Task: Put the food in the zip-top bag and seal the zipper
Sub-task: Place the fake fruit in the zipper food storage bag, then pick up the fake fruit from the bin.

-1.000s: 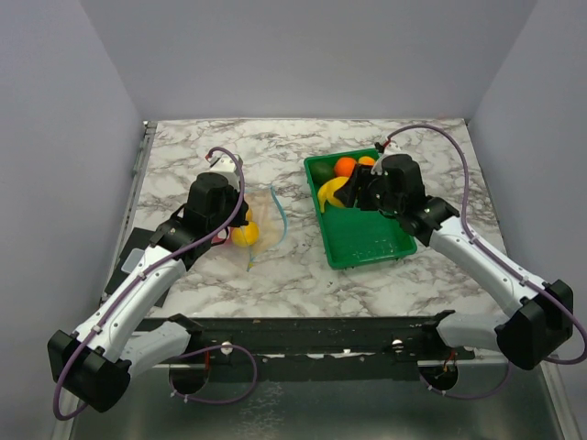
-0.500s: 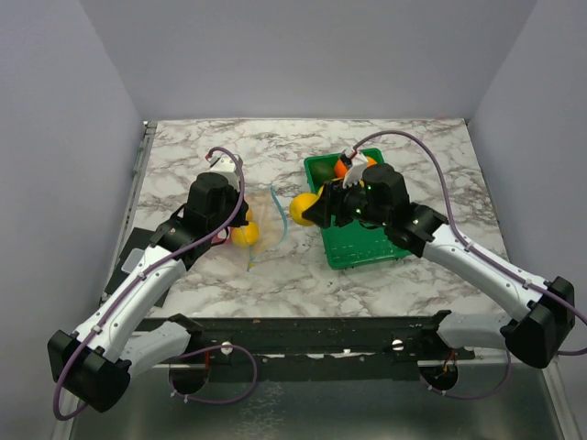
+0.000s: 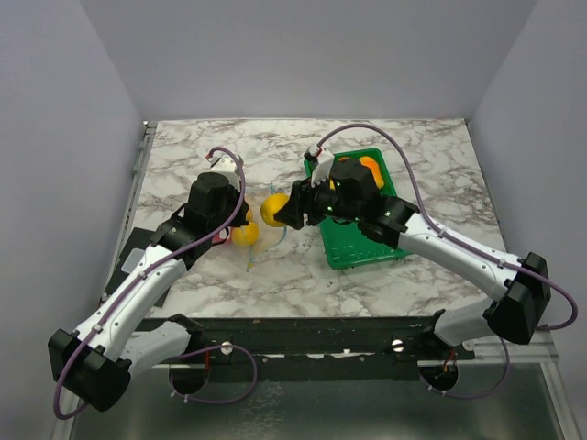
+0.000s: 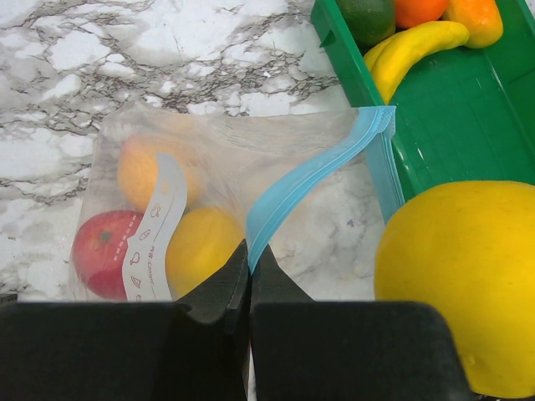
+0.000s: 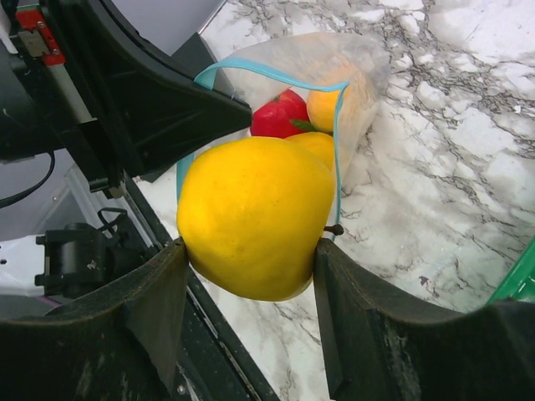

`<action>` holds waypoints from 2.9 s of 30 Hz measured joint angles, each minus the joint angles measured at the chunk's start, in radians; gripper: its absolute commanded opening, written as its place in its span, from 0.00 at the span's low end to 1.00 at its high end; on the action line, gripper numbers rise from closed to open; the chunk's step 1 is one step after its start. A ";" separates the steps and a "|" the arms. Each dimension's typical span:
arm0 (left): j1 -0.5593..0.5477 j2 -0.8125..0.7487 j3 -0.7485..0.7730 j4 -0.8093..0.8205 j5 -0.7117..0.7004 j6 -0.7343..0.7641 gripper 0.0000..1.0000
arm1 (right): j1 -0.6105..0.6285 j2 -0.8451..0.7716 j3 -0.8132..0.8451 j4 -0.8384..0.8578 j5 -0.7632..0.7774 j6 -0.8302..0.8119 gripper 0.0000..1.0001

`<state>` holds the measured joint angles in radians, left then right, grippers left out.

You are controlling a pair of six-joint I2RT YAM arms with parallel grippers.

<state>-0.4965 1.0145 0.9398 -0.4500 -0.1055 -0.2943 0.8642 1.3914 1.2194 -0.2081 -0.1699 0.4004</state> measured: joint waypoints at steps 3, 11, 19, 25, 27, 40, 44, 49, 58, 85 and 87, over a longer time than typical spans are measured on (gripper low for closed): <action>0.000 0.000 0.000 0.000 0.000 0.000 0.00 | 0.008 0.035 0.022 0.002 0.005 -0.001 0.27; 0.000 0.000 0.000 0.000 0.000 0.000 0.00 | 0.017 0.116 0.062 0.005 0.030 -0.002 0.28; 0.000 0.000 0.000 0.000 0.000 0.000 0.00 | 0.027 0.190 0.090 0.006 0.044 -0.001 0.40; 0.000 0.000 0.000 0.000 0.000 0.000 0.00 | 0.033 0.240 0.116 0.006 0.073 0.000 0.60; 0.000 0.000 0.000 0.000 0.000 0.000 0.00 | 0.034 0.248 0.121 0.007 0.080 0.001 0.65; 0.000 0.003 0.000 0.000 0.000 0.000 0.00 | 0.040 0.248 0.121 0.017 0.104 0.015 0.79; 0.000 0.004 0.000 0.000 0.000 0.000 0.00 | 0.040 0.227 0.117 0.019 0.107 0.018 0.79; 0.000 0.005 0.000 0.000 0.000 0.000 0.00 | 0.040 0.158 0.097 0.024 0.134 0.022 0.78; 0.000 0.005 0.000 0.000 0.000 0.000 0.00 | 0.040 0.031 0.037 0.006 0.312 0.048 0.77; 0.000 0.018 0.000 0.000 0.000 0.000 0.00 | -0.166 0.212 0.146 -0.179 0.753 -0.094 0.76; 0.000 0.018 0.000 0.000 0.000 0.000 0.00 | -0.195 0.240 0.172 -0.182 0.739 -0.100 0.76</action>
<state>-0.4965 1.0325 0.9398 -0.4500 -0.1051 -0.2939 0.6689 1.6318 1.3911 -0.3904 0.5690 0.3008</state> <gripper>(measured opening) 0.003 0.764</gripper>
